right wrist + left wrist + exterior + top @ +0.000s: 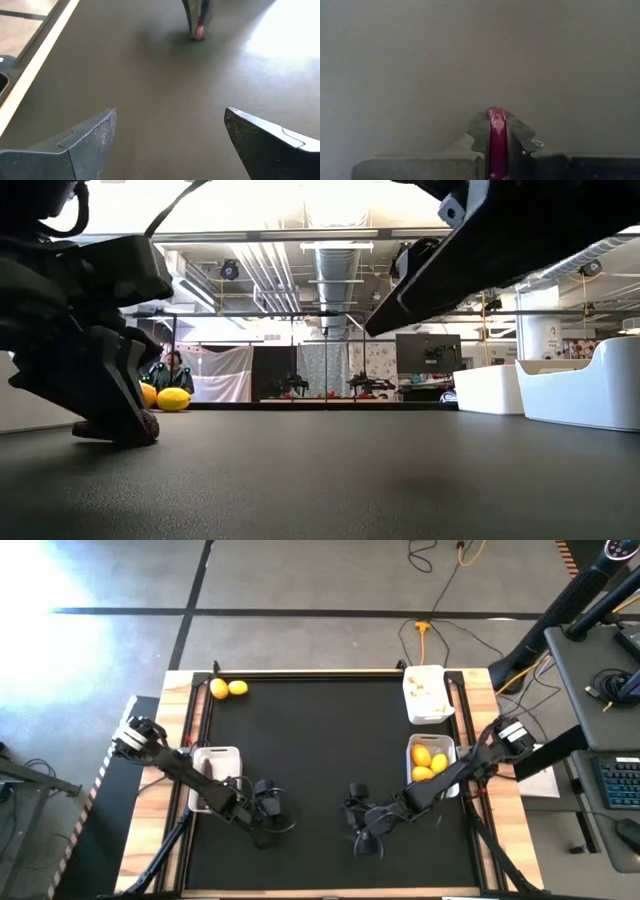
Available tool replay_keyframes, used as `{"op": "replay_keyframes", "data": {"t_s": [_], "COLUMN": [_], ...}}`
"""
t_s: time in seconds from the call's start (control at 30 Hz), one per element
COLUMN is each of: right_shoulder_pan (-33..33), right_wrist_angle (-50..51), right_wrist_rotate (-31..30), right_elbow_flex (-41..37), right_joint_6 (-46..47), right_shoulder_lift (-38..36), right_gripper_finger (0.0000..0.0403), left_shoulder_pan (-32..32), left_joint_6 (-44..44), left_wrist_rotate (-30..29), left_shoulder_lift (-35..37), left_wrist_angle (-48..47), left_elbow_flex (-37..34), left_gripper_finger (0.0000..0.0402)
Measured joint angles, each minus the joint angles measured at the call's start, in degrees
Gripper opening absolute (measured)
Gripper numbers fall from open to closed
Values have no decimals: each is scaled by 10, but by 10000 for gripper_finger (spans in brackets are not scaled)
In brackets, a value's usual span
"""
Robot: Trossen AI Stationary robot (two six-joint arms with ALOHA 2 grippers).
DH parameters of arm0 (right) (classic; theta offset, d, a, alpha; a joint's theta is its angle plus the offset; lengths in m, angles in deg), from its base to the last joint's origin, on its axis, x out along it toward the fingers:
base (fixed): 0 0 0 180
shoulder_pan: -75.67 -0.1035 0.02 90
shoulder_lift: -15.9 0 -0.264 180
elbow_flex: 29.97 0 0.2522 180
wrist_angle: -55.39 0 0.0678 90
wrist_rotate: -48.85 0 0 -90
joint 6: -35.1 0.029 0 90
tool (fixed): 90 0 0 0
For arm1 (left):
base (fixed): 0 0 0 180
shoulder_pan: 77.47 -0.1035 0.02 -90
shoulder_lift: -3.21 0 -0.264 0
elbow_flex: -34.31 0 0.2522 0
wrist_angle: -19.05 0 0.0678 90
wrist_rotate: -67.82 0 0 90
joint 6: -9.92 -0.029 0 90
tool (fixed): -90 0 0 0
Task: Sort produce into baskets
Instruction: Put the eggplant into the bottom white bin
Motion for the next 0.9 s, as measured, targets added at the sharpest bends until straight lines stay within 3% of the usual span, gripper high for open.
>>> {"op": "replay_keyframes", "data": {"t_s": [0.13, 0.2, 0.33, 0.47, 0.7, 0.9], "right_shoulder_pan": [17, 28, 48, 63, 82, 88], "right_wrist_angle": [2, 2, 10, 16, 33, 68], "right_wrist_rotate": [4, 4, 4, 13, 20, 20], "right_elbow_flex": [0, 0, 1, 0, -4, -3], "right_joint_6": [-28, -47, -75, -88, -104, -111], "right_shoulder_lift": [-19, -29, -43, -41, -38, -38], "right_gripper_finger": [364, 364, 364, 364, 364, 364], "left_shoulder_pan": [1, 1, 3, 3, 3, 1], "left_joint_6": [-5, 33, 179, 347, 553, 634], "left_wrist_rotate": [-12, -46, -109, -82, 18, 55], "left_shoulder_lift": [80, 136, 223, 282, 273, 232], "left_wrist_angle": [-123, -236, -476, -645, -683, -688], "left_elbow_flex": [37, 71, 115, 135, 68, 41], "left_gripper_finger": [22, 20, 11, 10, 9, 44]}}
